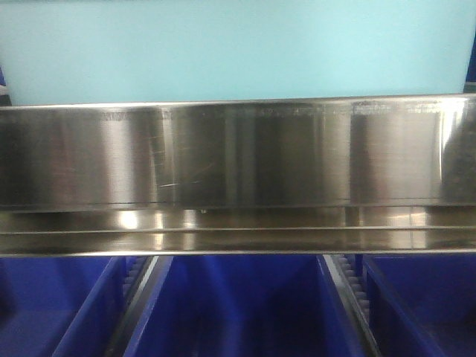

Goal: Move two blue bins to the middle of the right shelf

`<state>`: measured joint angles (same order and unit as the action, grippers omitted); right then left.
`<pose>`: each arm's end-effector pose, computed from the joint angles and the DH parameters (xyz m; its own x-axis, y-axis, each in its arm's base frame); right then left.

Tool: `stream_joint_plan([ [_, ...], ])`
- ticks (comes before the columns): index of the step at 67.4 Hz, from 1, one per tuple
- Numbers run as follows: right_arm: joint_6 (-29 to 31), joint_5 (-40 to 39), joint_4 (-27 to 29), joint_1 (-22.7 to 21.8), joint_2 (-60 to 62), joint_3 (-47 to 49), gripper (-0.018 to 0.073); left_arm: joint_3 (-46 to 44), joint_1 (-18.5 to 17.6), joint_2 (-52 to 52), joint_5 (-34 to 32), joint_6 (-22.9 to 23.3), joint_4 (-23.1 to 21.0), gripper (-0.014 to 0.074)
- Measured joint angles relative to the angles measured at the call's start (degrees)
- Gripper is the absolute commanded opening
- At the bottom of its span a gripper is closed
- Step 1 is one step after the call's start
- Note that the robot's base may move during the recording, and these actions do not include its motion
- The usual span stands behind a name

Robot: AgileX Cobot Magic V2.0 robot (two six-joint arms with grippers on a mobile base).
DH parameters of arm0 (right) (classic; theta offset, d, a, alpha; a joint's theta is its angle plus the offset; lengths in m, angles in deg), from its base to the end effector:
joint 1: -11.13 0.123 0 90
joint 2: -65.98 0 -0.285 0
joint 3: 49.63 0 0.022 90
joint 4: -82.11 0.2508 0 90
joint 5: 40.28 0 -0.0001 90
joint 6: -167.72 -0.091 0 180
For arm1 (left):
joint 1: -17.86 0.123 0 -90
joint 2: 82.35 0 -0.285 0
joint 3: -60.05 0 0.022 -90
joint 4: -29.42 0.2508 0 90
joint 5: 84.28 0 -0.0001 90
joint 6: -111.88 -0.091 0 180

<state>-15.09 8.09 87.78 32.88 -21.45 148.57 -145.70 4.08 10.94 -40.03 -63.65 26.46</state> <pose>0.2709 0.1153 0.4753 -0.4748 -0.0663 -0.8776 -0.3785 0.9156 0.1356 0.3140 -0.0804 0.4899 -0.3886 -0.0228 -0.9211 0.2274 0.9664 -0.1199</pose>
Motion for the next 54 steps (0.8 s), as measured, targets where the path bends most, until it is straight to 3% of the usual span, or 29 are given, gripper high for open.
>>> stream_joint_plan([
  [14,0.00,1.70,0.00,0.00,0.00,0.00,-0.0153,0.00,0.00,0.00,2.69,0.00,-1.56,-0.0111],
  [38,0.33,7.80,-1.64,0.00,0.00,0.08,-0.0153,0.00,0.00,0.13,18.75,0.61,-6.65,-0.0111],
  [54,0.43,9.37,-1.64,0.00,0.11,0.08,-0.0153,0.32,0.00,0.13,24.36,1.22,-6.99,-0.0111],
])
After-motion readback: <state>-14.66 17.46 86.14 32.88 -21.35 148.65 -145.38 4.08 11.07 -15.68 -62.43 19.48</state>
